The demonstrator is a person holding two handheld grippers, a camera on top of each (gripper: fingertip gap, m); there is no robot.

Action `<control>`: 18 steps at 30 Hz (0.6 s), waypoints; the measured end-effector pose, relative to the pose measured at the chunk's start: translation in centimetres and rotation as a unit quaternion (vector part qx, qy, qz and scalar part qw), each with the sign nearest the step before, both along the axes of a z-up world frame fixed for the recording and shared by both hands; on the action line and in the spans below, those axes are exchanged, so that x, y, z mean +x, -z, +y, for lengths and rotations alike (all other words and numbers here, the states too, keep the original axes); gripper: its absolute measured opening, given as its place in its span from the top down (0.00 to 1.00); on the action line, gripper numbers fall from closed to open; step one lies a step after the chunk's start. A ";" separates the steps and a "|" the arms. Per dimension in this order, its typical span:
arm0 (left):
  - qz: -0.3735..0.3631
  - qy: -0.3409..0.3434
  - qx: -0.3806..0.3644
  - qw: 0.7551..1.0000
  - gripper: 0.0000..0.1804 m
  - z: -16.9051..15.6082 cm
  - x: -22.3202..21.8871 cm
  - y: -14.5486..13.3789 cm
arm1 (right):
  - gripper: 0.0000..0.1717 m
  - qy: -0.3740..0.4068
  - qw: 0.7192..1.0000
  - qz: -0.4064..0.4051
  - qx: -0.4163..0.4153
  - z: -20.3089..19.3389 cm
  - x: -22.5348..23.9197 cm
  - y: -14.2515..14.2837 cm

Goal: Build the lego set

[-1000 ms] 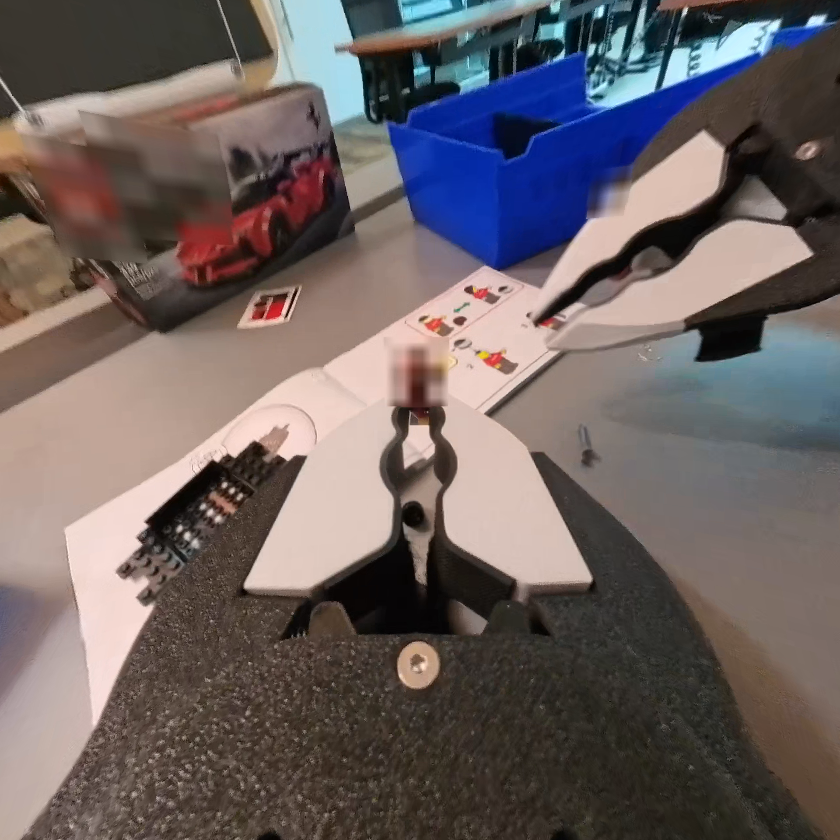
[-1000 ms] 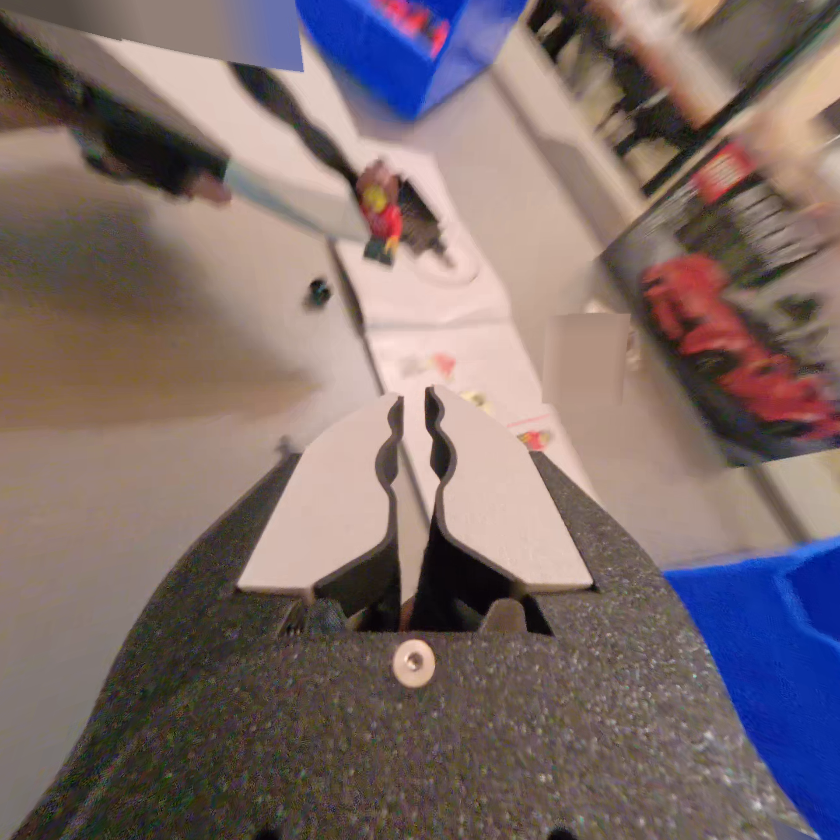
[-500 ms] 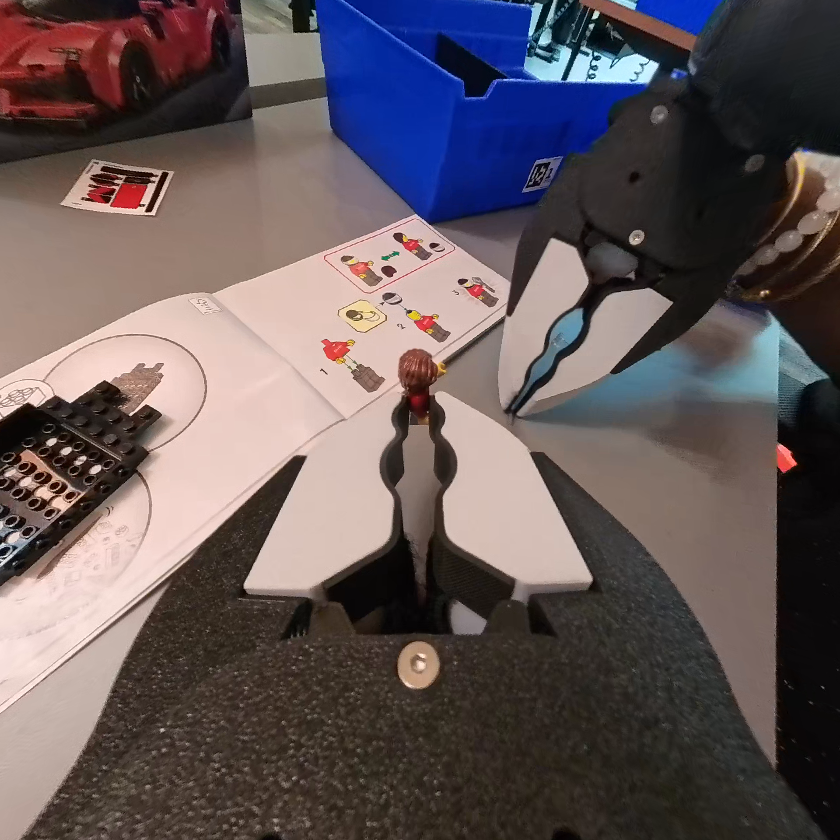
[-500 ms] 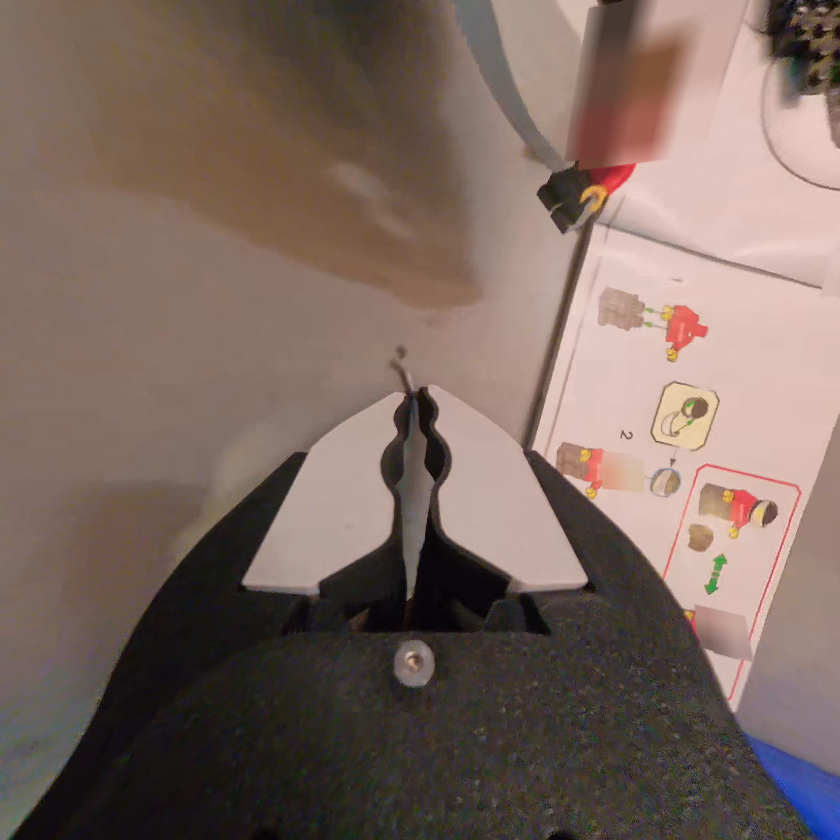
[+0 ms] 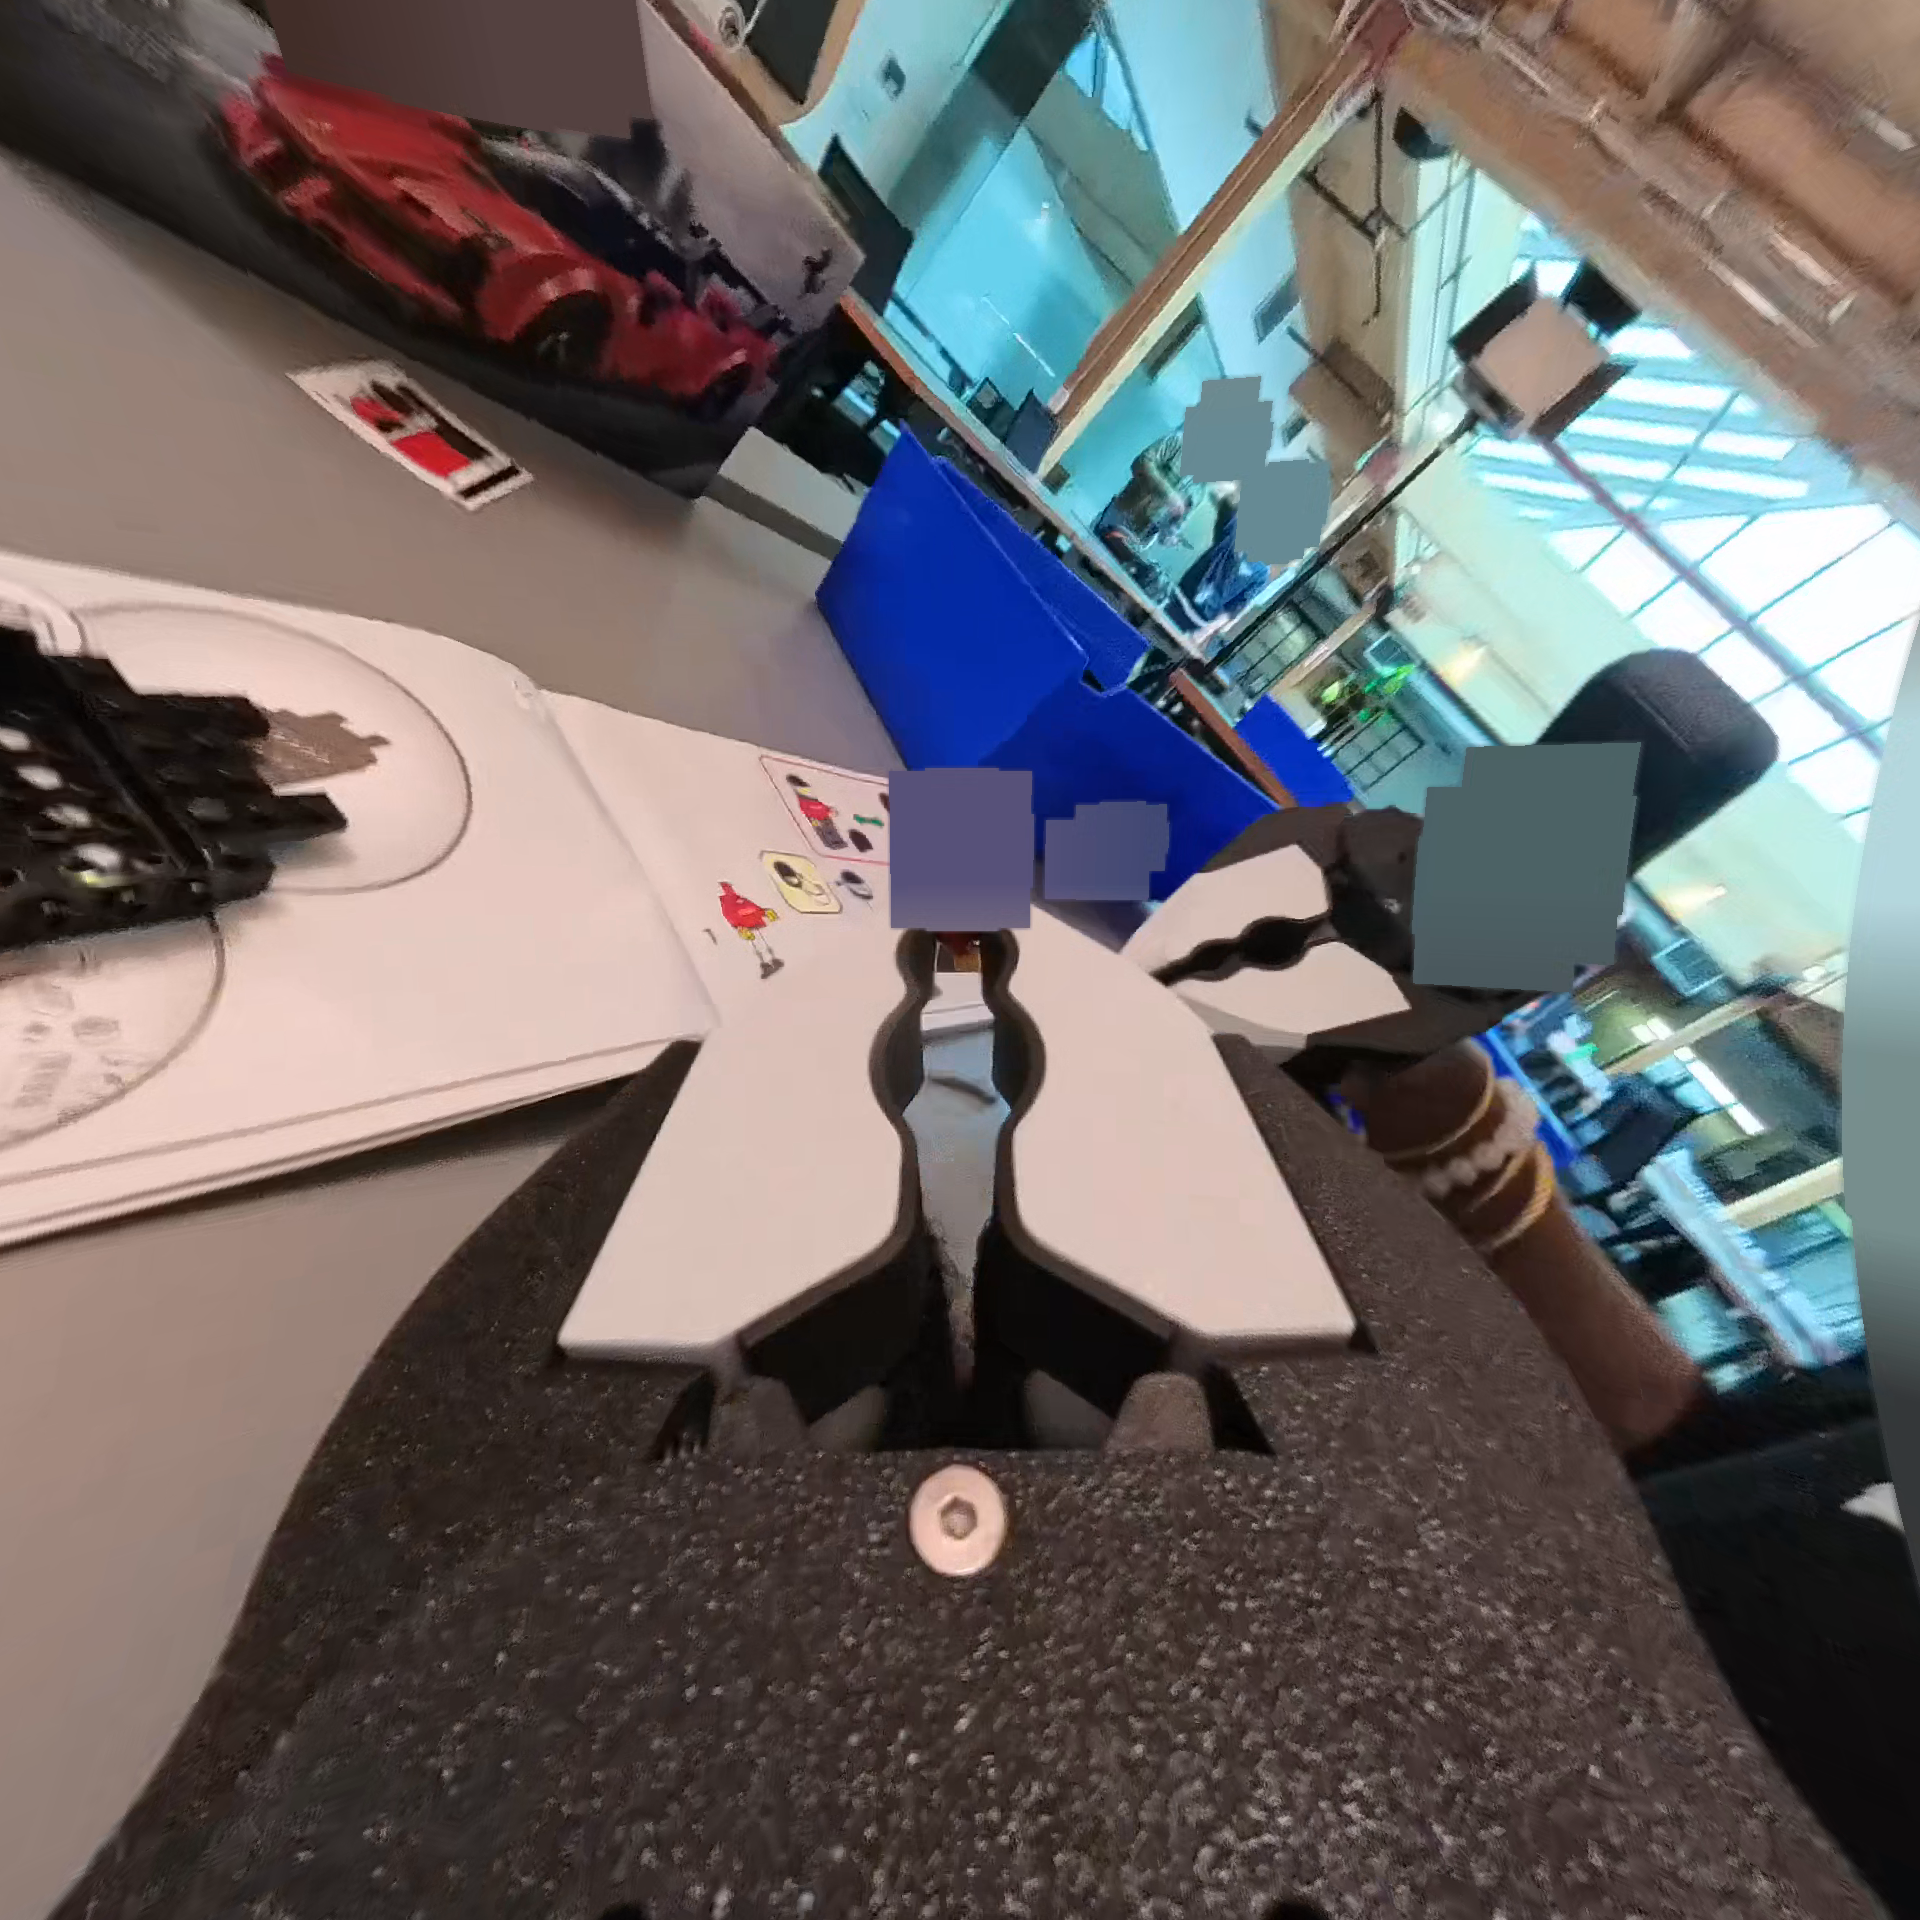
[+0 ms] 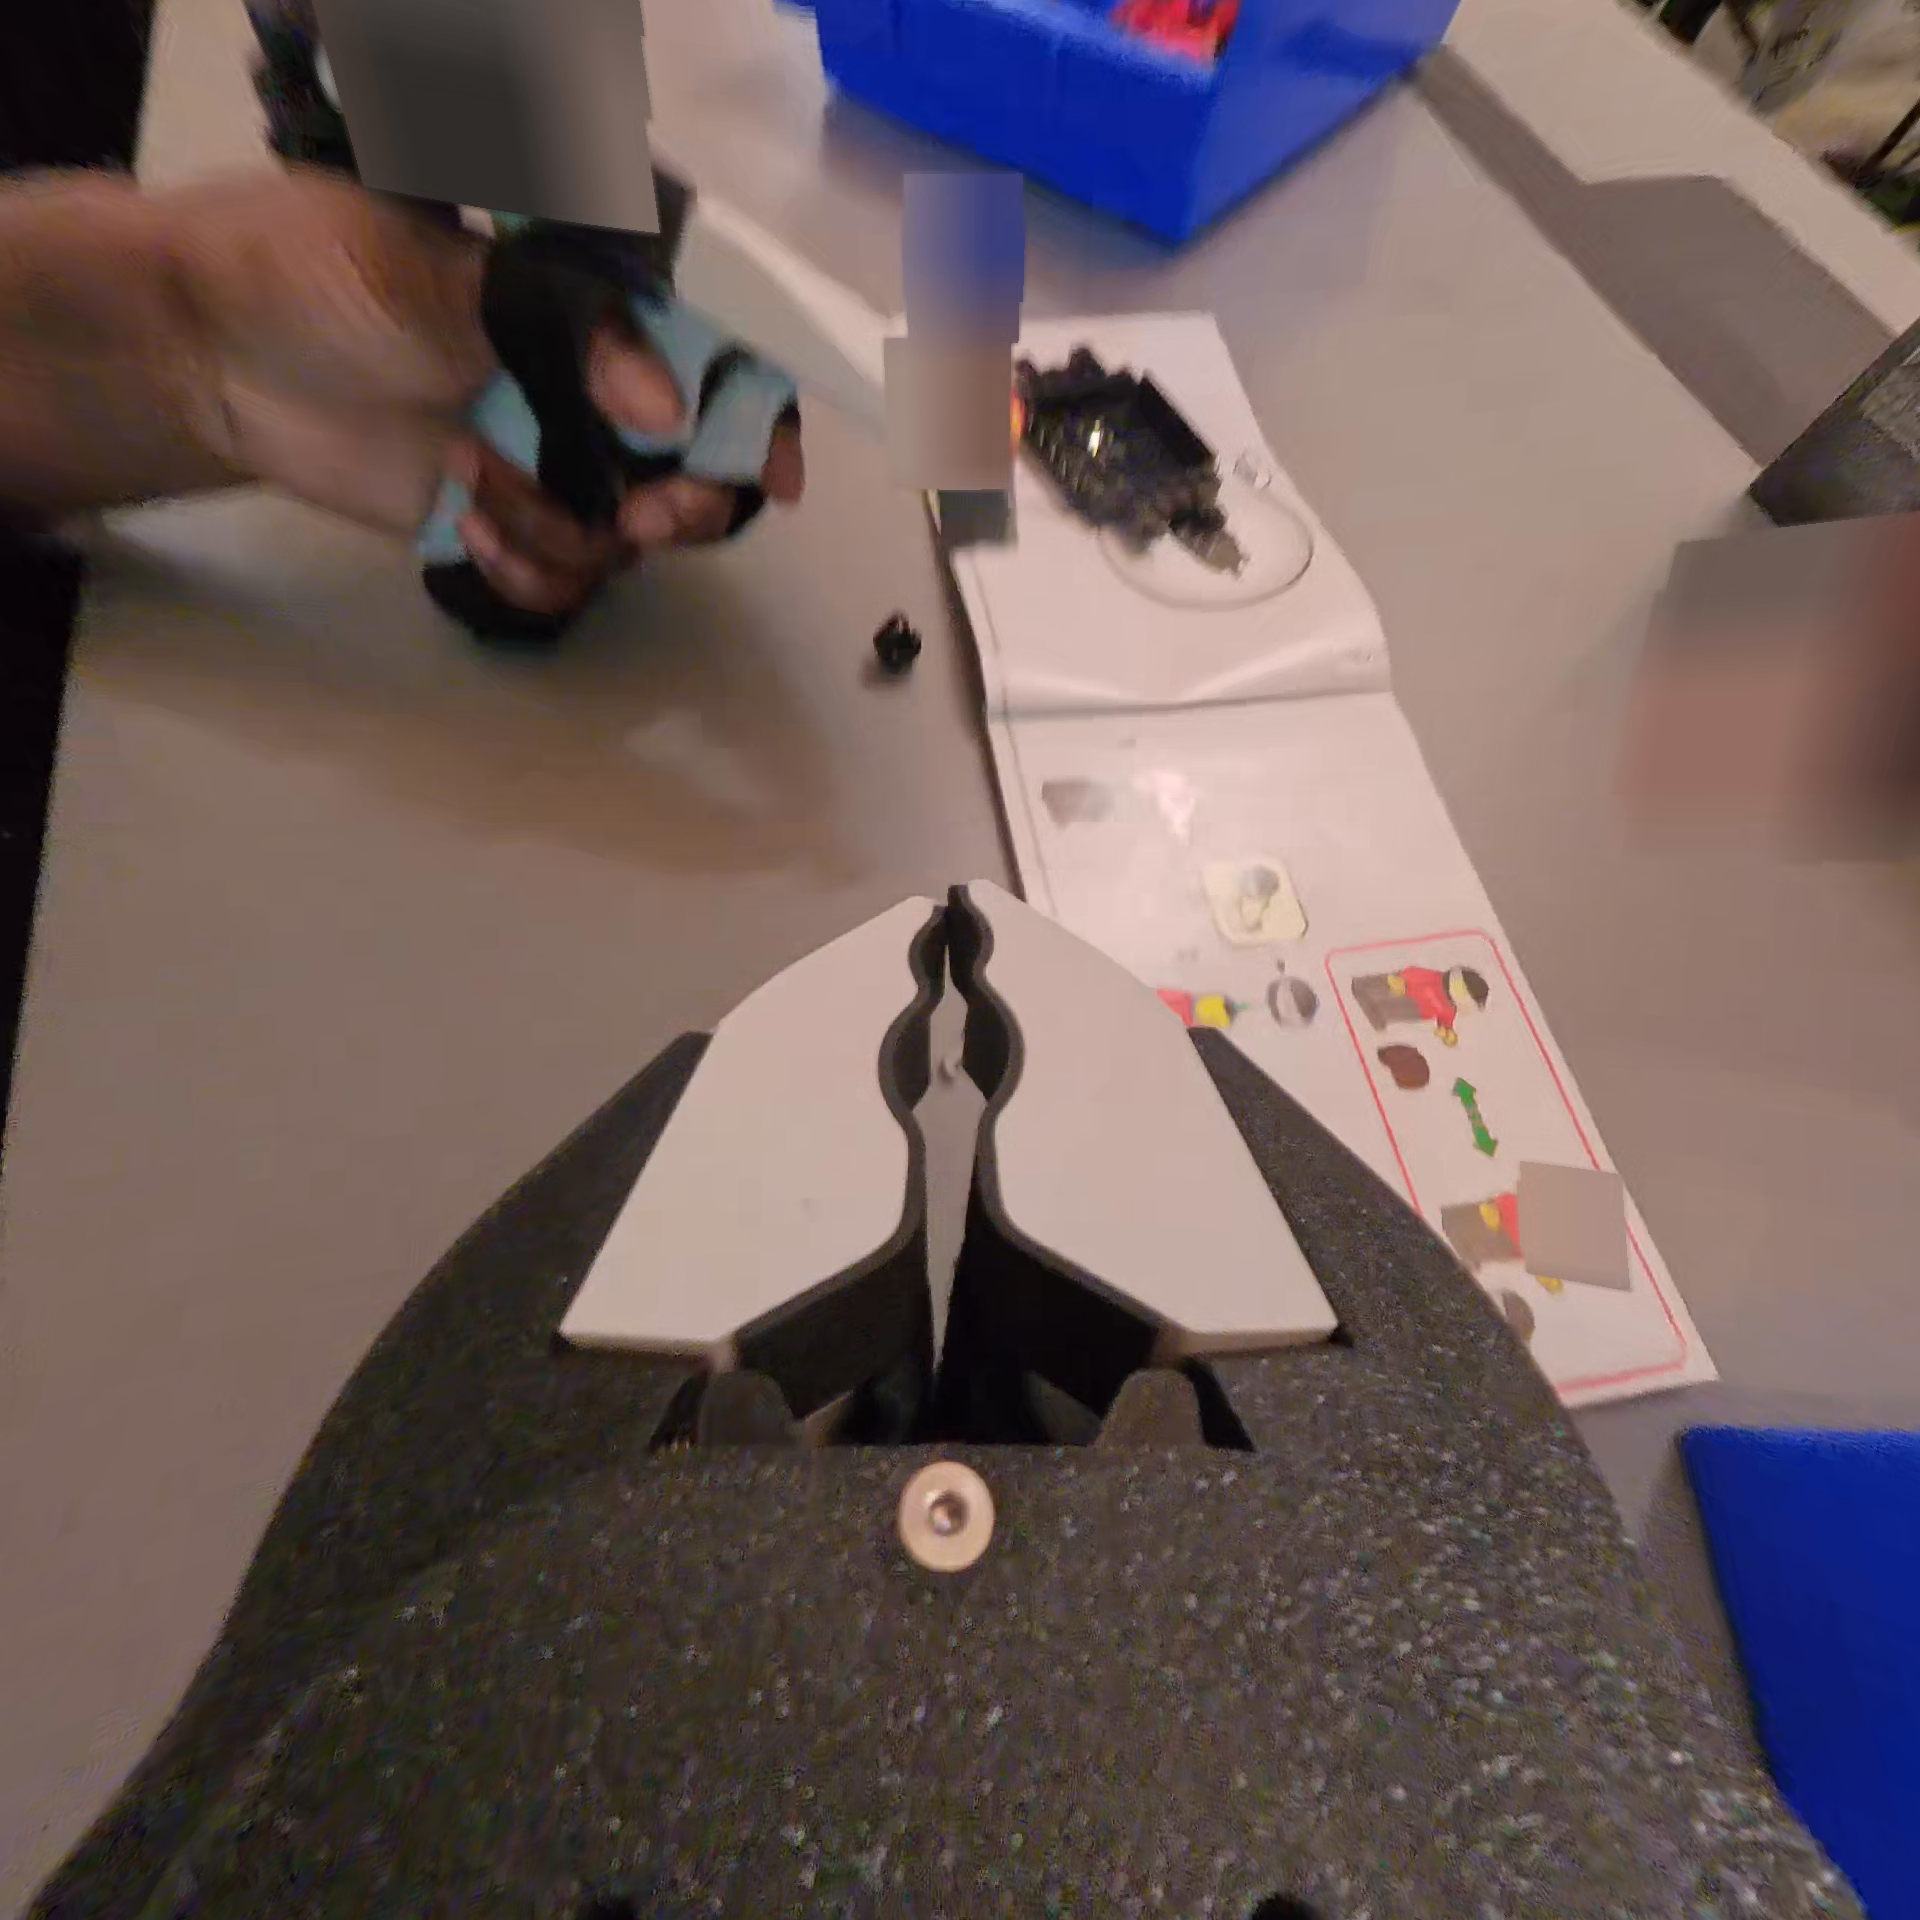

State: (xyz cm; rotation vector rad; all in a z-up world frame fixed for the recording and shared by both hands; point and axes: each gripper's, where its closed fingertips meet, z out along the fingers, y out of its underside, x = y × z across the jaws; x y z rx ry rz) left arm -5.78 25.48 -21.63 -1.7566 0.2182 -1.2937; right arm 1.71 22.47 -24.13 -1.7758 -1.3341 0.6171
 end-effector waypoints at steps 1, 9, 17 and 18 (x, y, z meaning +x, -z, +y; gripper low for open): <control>0.010 -0.002 0.017 1.000 0.96 -0.1 0.0 -0.2 | 0.94 0.001 1.000 -0.026 -0.010 -0.1 0.4 0.7; 0.037 0.005 0.038 0.999 0.96 -0.5 0.6 0.0 | 0.86 0.130 0.977 -0.094 -0.138 0.3 1.2 4.9; 0.024 0.011 0.034 0.999 0.96 -0.7 0.7 -0.1 | 0.99 0.135 0.980 -0.076 -0.123 0.4 1.1 5.5; 0.014 0.012 0.029 0.999 0.96 -0.6 0.6 -0.2 | 0.99 0.132 0.983 -0.059 -0.115 0.5 0.9 5.3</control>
